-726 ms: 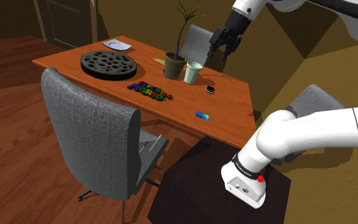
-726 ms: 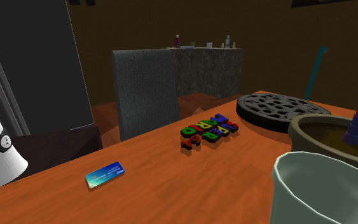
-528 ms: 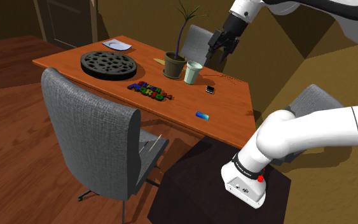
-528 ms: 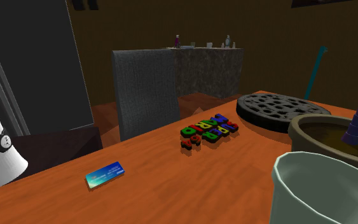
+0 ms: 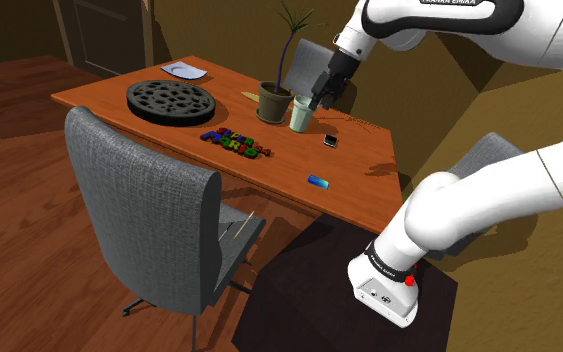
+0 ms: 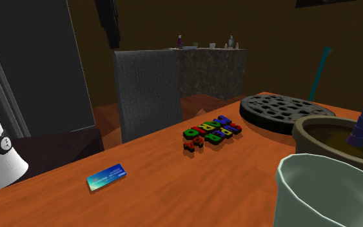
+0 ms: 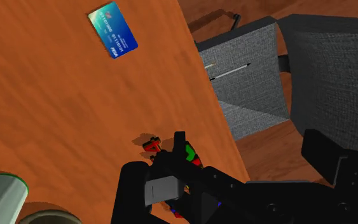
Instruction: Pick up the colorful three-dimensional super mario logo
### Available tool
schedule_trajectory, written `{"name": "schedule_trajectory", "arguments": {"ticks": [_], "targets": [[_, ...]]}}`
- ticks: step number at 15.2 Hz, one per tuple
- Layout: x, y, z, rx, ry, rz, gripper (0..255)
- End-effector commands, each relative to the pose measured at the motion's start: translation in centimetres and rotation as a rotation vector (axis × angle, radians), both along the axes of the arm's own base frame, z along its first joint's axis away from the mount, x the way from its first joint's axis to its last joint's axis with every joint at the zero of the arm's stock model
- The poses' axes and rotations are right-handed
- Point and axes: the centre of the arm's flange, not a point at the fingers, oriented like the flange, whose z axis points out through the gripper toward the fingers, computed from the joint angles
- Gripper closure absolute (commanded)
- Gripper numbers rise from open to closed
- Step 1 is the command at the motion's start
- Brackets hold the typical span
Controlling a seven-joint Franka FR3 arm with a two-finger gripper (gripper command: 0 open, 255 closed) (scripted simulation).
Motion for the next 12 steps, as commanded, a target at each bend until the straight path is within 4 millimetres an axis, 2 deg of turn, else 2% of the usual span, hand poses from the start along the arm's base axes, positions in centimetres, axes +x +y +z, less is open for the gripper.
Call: {"name": "schedule_trajectory", "arguments": {"ticks": [1, 12], "targets": [[1.5, -0.9, -2.1, 0.001, -0.002, 0.052, 0], [11.0, -4.8, -13.1, 0.011, -0.002, 0.322, 0]]}}
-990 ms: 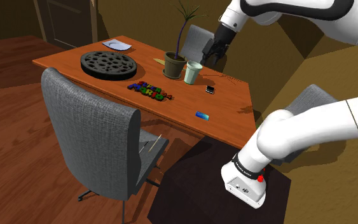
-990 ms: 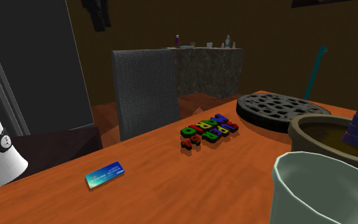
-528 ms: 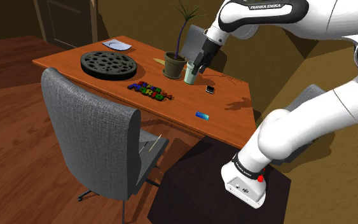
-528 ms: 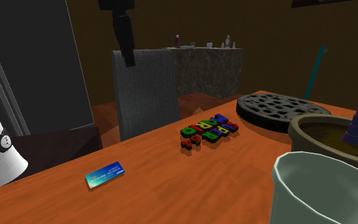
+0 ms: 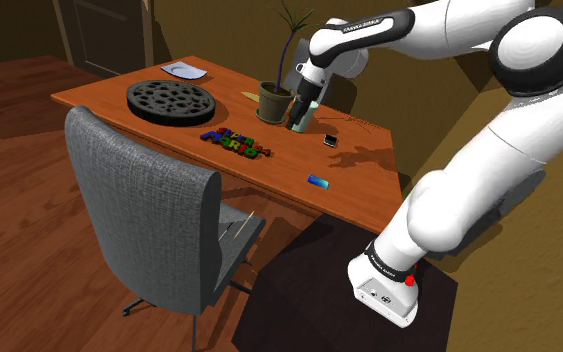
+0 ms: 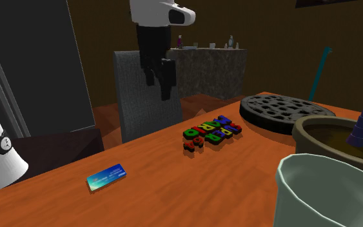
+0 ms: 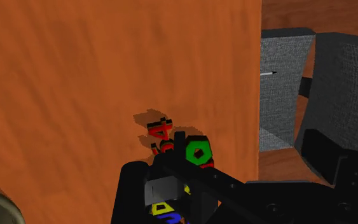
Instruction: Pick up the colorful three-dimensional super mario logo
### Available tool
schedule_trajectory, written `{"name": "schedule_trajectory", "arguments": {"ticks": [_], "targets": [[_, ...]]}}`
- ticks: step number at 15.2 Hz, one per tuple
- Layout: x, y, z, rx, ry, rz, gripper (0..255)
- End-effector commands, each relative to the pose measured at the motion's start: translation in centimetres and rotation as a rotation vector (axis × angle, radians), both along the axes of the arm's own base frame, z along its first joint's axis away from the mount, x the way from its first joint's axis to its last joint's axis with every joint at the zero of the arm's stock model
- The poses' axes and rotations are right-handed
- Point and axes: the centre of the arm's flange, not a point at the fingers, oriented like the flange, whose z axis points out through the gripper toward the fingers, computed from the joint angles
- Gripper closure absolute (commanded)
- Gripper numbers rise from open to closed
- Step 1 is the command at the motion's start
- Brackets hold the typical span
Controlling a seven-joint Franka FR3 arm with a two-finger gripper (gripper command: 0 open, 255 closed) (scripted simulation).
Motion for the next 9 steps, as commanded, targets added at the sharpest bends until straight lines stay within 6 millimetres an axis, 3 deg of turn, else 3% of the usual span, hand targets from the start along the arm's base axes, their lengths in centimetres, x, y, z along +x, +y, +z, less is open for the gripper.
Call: {"name": "schedule_trajectory", "arguments": {"ticks": [1, 9], "targets": [[2.0, -0.7, -2.2, 0.001, -0.002, 0.053, 0], [9.4, -1.7, -10.2, 0.008, -0.002, 0.249, 0]]}}
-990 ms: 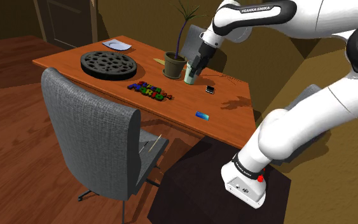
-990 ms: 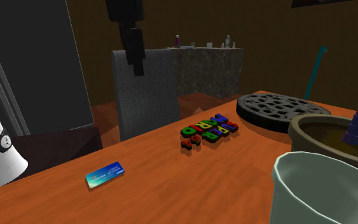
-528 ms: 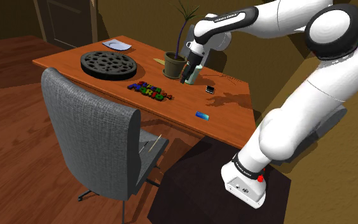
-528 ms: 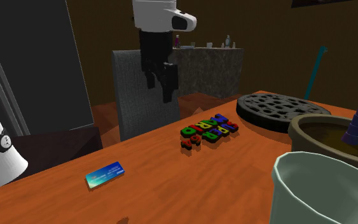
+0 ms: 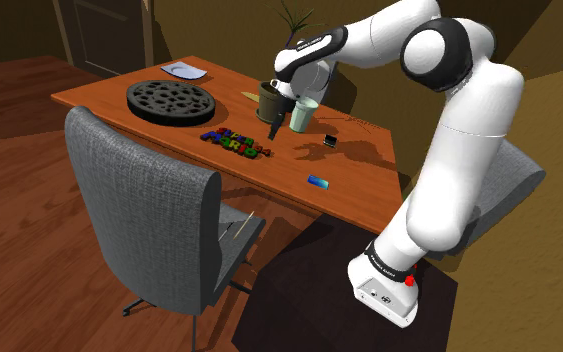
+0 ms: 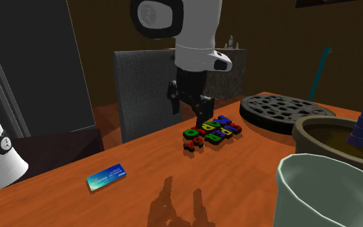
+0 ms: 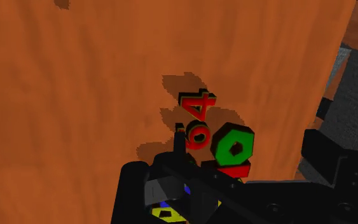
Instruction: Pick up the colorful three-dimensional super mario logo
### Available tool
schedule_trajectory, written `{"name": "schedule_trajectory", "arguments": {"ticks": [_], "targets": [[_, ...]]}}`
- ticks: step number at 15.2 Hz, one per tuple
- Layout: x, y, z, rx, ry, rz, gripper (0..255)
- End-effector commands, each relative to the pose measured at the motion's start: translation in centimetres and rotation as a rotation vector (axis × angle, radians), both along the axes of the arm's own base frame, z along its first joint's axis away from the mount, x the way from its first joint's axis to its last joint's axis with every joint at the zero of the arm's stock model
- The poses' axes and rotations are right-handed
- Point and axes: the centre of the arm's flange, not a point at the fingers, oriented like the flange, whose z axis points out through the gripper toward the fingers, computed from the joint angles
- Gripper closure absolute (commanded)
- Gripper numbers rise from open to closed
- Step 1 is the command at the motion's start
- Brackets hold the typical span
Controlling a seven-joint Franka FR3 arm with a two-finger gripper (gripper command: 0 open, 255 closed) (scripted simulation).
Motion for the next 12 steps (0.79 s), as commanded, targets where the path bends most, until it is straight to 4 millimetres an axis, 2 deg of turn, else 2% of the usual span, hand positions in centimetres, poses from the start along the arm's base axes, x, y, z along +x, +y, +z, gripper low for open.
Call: {"name": "schedule_trajectory", "arguments": {"ticks": [1, 3, 11, 12], "targets": [[1.8, -0.2, -2.2, 0.002, 0.000, 0.052, 0], [3.6, -0.1, -4.2, 0.004, 0.000, 0.101, 0], [3.8, -0.1, -8.4, 0.004, 0.000, 0.105, 0], [3.8, -0.1, -8.4, 0.004, 0.000, 0.105, 0]]}}
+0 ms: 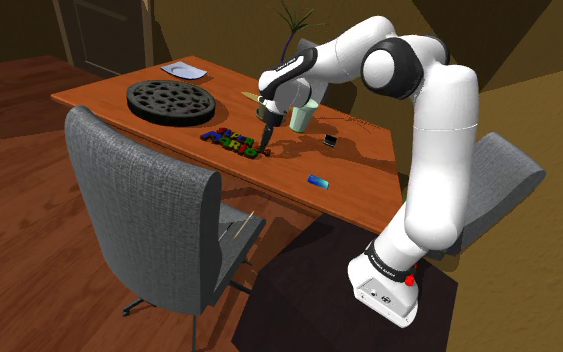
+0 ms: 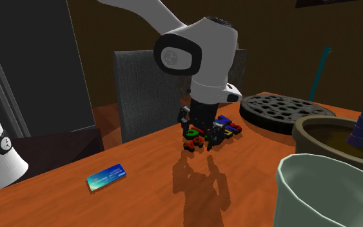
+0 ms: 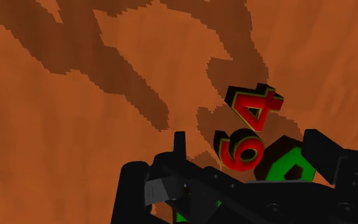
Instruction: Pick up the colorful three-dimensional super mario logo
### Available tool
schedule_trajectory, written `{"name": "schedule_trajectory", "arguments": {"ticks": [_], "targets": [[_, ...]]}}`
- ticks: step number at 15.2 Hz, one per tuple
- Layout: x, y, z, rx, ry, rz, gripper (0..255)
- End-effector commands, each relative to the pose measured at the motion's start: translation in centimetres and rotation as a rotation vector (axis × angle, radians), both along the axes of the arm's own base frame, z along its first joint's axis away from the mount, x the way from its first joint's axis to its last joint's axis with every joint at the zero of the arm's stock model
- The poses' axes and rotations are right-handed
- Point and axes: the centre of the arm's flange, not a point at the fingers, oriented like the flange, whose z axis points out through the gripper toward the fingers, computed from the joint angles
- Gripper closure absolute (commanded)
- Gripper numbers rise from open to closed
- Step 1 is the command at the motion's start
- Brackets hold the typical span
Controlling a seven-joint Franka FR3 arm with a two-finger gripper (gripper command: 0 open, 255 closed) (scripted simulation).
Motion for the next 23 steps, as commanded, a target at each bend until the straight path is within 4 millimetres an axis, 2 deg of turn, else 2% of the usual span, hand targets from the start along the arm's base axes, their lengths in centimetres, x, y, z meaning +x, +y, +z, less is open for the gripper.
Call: {"name": "schedule_trajectory", "arguments": {"ticks": [1, 2, 11, 23], "targets": [[0.0, 0.1, -0.4, 0.000, -0.001, 0.000, 0], [-0.1, 0.2, -0.3, 0.000, -0.001, 0.000, 255], [0.0, 0.1, -0.4, 0.000, -0.001, 0.000, 255], [0.0, 0.1, 6.0, 0.000, -0.001, 0.000, 255]]}}
